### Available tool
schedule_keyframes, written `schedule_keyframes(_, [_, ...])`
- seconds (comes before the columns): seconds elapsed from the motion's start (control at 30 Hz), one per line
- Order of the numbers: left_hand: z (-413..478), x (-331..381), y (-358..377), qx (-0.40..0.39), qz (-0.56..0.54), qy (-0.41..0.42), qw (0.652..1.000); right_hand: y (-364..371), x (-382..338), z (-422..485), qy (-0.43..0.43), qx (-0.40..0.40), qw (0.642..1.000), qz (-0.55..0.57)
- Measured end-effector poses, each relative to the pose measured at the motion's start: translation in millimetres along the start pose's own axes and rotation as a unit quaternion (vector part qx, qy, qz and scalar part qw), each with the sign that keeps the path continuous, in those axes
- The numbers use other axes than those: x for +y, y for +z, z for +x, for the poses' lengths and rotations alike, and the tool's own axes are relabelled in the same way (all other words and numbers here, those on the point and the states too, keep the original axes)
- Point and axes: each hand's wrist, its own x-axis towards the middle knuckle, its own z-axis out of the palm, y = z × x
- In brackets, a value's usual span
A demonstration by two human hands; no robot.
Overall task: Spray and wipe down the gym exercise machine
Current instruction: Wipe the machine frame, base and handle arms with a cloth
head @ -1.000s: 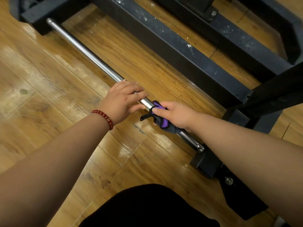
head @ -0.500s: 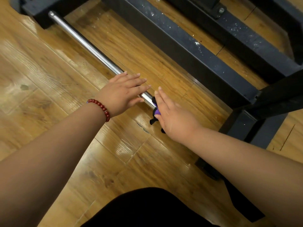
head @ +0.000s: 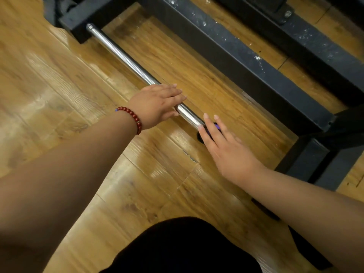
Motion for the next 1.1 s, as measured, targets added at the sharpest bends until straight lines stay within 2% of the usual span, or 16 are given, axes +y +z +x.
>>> schedule_keyframes(0.13, [-1.8, -5.5, -1.9, -0.012, -0.007, -0.006, 1.000, 11.5, 3.4, -25.7, 0.030, 0.000, 1.000, 0.010])
schedule_keyframes(0.37, [0.3, -6.7, -2.1, 0.028, -0.053, -0.001, 0.998, -23.7, -16.2, 38.3, 0.052, 0.005, 0.996, 0.072])
schedule_keyframes(0.53, [3.1, -5.0, -5.2, 0.037, -0.058, -0.001, 0.998, -22.1, -7.3, -4.9, 0.066, -0.088, 0.993, 0.050])
schedule_keyframes(0.67, [4.1, -3.4, -7.7, 0.029, -0.079, -0.010, 0.996, -28.0, -12.3, 19.7, 0.056, -0.053, 0.995, 0.061])
schedule_keyframes(0.73, [5.4, -5.3, -4.8, 0.031, -0.074, 0.001, 0.997, -30.1, -14.9, 37.9, 0.039, -0.042, 0.998, 0.031])
schedule_keyframes(0.83, [5.2, -6.7, -1.9, 0.040, -0.072, 0.006, 0.997, -18.7, -5.0, 42.7, -0.029, -0.012, 0.999, -0.039])
schedule_keyframes(0.93, [5.6, -6.1, -1.4, 0.022, -0.081, -0.001, 0.996, -8.2, 5.4, 22.3, -0.030, -0.023, 0.995, -0.089])
schedule_keyframes(1.03, [5.6, -6.0, -1.4, 0.021, -0.079, -0.003, 0.997, -1.7, 6.1, 21.2, -0.037, -0.034, 0.999, 0.010])
schedule_keyframes(1.1, [6.0, -5.8, -2.3, 0.020, -0.076, 0.001, 0.997, -13.9, -0.7, 36.8, -0.035, 0.022, 0.997, 0.066])
